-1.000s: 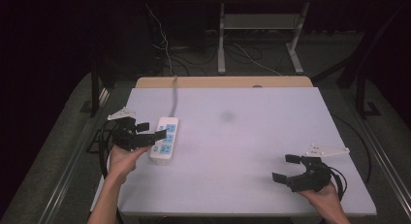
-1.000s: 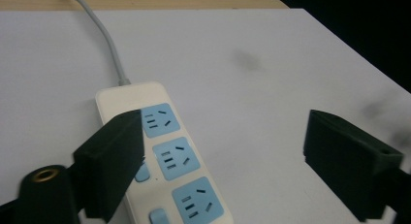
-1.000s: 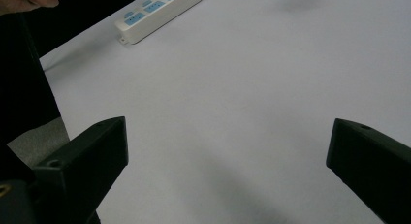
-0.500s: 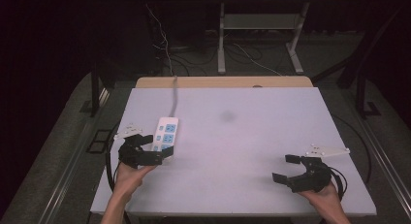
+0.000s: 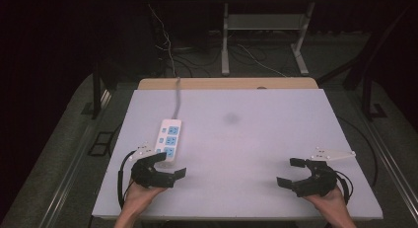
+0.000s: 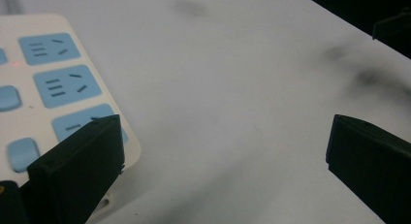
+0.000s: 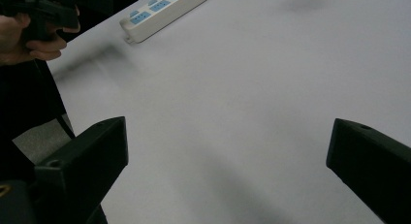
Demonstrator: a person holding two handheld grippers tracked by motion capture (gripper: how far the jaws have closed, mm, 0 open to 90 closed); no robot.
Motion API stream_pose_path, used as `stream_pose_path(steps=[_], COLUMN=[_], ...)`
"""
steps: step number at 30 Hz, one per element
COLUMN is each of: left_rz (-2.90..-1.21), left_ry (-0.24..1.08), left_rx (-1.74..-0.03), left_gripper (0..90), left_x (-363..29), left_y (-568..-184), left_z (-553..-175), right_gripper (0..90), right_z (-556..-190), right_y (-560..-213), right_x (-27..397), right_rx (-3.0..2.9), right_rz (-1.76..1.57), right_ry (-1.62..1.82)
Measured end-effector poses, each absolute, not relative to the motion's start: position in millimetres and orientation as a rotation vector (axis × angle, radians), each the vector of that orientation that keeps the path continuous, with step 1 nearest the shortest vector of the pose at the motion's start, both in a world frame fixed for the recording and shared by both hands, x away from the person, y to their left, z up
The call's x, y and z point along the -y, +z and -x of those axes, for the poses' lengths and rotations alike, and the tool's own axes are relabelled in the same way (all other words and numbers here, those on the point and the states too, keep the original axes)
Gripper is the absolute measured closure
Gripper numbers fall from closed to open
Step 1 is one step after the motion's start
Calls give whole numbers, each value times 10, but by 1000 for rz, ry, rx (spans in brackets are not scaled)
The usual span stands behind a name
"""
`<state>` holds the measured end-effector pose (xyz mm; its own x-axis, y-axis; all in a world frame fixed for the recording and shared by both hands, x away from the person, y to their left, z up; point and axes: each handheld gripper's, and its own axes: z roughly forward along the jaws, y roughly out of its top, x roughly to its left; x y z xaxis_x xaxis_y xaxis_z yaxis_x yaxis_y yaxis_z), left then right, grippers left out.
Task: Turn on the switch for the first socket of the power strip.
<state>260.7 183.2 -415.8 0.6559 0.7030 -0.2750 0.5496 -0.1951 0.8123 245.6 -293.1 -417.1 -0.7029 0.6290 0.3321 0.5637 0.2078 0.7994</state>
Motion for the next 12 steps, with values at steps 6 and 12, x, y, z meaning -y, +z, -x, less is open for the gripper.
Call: stream_pose_path(steps=[6, 12], left_rz=[-1888, -1901], left_ry=[181, 167], left_rx=[-959, -938], left_gripper=[0, 0], left_x=[-1793, -1756], left_y=[-4194, -4221], left_z=[-2583, -2586], right_gripper=[8, 8], right_z=[-2451, -2450], right_y=[-4175, -4188], right_x=[2927, 2924], right_rx=[-2395, -2405], right_rz=[-1178, -1175], right_ry=[1532, 1529])
